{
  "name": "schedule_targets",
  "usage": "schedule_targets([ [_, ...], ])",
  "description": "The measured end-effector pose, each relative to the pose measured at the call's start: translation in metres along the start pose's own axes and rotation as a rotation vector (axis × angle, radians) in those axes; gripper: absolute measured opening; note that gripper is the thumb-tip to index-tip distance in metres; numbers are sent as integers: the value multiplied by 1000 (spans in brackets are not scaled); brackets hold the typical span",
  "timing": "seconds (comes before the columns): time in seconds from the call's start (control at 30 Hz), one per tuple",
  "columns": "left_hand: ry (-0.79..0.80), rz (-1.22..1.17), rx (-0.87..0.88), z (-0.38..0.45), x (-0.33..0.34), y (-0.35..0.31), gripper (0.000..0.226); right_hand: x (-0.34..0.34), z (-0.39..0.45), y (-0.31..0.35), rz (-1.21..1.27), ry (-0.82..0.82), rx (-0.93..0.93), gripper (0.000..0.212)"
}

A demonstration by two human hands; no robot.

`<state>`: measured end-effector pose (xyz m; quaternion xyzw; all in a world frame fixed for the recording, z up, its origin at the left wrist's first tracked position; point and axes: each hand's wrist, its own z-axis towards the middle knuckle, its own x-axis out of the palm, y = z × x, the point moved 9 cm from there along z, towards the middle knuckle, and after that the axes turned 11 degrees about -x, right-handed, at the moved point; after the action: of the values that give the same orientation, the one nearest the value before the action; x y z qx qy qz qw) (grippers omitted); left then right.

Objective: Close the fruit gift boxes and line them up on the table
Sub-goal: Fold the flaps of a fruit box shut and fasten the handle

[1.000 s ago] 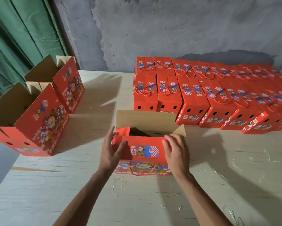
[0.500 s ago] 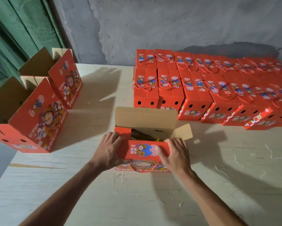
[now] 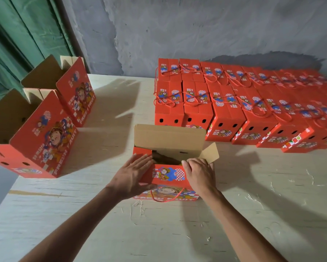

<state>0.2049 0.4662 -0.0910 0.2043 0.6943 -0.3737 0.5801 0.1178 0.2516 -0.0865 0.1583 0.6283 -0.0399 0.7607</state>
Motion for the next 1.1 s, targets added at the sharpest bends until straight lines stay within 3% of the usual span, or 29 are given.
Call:
schedule_targets([
  [0.17,24,103,-145,8,7,-14,120,-3,-5,17,2,-4,44,48],
  [0.23,35,135,-165,9,12,-21,119,-10,-7,21,74,-49,29,40],
  [0.33,38,203,-145,9,23,-34,98,-42,-23,24,142,-328,-90,10],
  [0.43,26,171,-109,13,27,-45,94,-68,-46,8,329,-632,-67,18],
  [0.53,14,9,-73,17,26,-57,93,-71,-53,-21,601,-744,107,17],
  [0.6,-4,-35,-89,22,20,-58,89,-66,-46,-28,625,-692,159,13],
  [0.77,45,-61,-51,31,17,-56,83,-46,-29,-5,359,-425,-131,14],
  [0.97,-44,-131,-19,29,15,-51,88,-37,-18,-9,313,-373,-43,5],
  [1.03,-67,-117,-28,28,15,-52,92,-35,-10,-15,344,-333,8,15],
  [1.1,-79,-92,-29,28,15,-54,95,-32,-2,-25,379,-298,78,48],
])
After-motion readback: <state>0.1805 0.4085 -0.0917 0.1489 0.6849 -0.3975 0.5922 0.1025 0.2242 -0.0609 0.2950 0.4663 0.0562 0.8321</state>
